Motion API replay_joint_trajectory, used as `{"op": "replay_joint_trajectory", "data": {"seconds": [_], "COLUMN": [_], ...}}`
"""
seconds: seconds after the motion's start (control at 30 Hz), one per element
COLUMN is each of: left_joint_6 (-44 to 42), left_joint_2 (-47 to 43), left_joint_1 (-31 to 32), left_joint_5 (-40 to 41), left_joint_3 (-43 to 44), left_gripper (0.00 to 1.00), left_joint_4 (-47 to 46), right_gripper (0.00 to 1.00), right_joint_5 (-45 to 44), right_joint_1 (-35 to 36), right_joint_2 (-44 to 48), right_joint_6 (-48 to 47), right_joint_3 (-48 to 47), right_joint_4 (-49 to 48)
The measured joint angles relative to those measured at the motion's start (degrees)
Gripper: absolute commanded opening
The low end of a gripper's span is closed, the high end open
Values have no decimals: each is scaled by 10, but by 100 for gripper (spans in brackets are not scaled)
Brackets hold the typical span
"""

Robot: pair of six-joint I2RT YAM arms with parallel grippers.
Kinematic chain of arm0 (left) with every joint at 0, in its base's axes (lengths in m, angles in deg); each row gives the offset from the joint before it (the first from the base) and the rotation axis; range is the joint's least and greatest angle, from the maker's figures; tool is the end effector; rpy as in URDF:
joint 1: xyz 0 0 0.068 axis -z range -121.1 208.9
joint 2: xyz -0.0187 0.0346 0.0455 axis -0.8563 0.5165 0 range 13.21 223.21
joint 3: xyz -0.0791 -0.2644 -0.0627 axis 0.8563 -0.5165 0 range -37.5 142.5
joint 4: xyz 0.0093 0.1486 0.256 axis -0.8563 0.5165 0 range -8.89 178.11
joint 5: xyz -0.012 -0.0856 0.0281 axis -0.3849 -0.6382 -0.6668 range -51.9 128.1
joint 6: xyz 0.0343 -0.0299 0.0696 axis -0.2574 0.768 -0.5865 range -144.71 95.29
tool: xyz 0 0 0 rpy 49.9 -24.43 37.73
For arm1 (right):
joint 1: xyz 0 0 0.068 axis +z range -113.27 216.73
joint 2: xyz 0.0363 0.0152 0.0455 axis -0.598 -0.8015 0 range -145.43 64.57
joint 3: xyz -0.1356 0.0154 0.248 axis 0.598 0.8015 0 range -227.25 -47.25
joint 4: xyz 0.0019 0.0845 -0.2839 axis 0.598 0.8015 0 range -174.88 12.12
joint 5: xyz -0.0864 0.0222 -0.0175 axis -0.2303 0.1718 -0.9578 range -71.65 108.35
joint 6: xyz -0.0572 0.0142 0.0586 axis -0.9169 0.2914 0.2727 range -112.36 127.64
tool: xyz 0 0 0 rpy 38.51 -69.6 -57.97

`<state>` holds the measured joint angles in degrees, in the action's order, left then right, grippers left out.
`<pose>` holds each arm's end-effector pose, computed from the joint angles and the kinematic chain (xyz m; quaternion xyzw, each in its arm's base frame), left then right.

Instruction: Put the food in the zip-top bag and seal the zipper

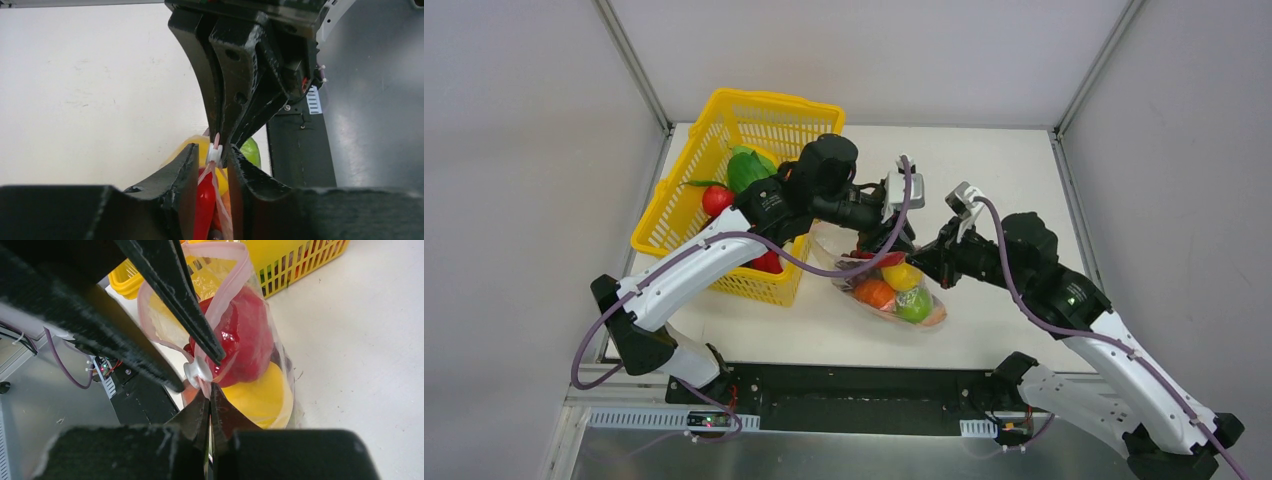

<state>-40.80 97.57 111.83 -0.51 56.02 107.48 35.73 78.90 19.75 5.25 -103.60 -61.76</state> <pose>0.1967 -0.3357 0.4520 0.5921 0.5148 -0.4294 0.4472 0.1556 0.1704 0.3934 -0.3789 0.6725 0.3227 0.5477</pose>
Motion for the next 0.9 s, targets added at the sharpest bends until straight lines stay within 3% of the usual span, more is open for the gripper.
{"op": "replay_joint_trajectory", "data": {"seconds": [0.07, 0.2, 0.43, 0.67, 0.9], "left_joint_6": [-2, -8, -1, 0, -12], "left_joint_2": [0, 0, 0, 4, 7], "left_joint_1": [0, 0, 0, 4, 7], "left_joint_5": [-1, -1, -2, -4, -4], "left_joint_3": [1, 2, 2, 15, 21], "left_gripper": [21, 30, 30, 1, 0], "left_joint_4": [5, 21, 13, 18, 31], "right_gripper": [0, 0, 0, 0, 0], "right_joint_5": [0, 0, 1, 0, -7], "right_joint_1": [0, 0, 0, -1, -1], "right_joint_2": [8, 19, 21, 21, 24], "right_joint_6": [0, 0, 3, 3, 6], "right_joint_3": [0, 0, 0, 0, 0], "right_joint_4": [3, 8, 8, 8, 9]}}
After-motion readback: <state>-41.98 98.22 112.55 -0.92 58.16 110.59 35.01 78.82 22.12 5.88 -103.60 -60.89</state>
